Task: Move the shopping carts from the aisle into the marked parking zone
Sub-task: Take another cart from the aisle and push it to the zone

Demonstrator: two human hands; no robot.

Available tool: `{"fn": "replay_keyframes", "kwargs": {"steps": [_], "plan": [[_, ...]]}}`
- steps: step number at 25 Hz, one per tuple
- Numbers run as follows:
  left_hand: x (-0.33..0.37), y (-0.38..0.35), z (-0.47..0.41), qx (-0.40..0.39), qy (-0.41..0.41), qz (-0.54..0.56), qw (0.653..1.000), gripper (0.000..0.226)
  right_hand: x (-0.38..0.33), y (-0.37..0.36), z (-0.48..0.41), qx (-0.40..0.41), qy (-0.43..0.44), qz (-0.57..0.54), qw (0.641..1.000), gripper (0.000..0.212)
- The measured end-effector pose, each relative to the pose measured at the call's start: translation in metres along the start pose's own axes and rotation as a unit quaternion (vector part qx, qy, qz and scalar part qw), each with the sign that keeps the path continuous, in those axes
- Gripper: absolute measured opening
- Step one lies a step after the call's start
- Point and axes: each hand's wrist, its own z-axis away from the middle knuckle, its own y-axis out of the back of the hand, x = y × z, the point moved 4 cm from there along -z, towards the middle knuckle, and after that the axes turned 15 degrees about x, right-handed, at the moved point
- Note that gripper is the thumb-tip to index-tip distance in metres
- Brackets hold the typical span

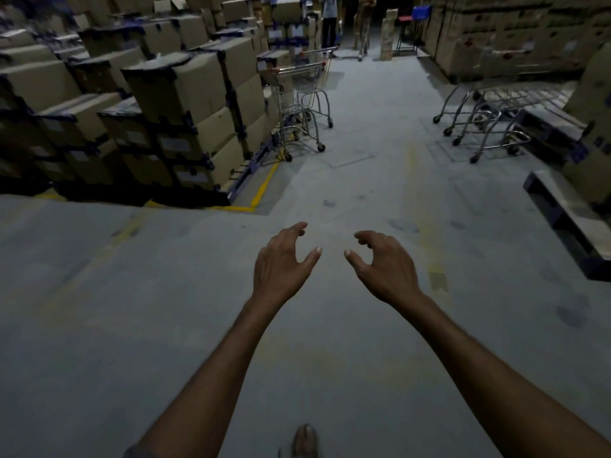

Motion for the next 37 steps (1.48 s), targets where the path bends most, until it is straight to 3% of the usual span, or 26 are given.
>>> {"fn": "replay_keyframes", "kwargs": {"steps": [14, 22, 28, 37], "plan": [[-0.073, -0.221, -0.278, -0.03, -0.069, 0.042, 0.996, 0.06, 0.059, -0.148, -0.284, 0.054, -0.015, 0.06, 0.997, 0.045], [-0.078, -0.366, -0.409, -0.018, -0.107, 0.015, 0.994, 0.054, 0.153, -0.219, -0.437, 0.086, 0.008, 0.076, 0.993, 0.044], [-0.073, -0.458, -0.524, 0.006, -0.091, -0.01, 0.996, 0.053, 0.214, -0.261, -0.586, 0.086, 0.037, 0.047, 0.994, 0.044], [-0.107, -0.557, -0.687, 0.029, -0.002, -0.021, 0.999, 0.052, 0.241, -0.359, -0.779, 0.04, 0.076, -0.01, 0.996, 0.046]]}}
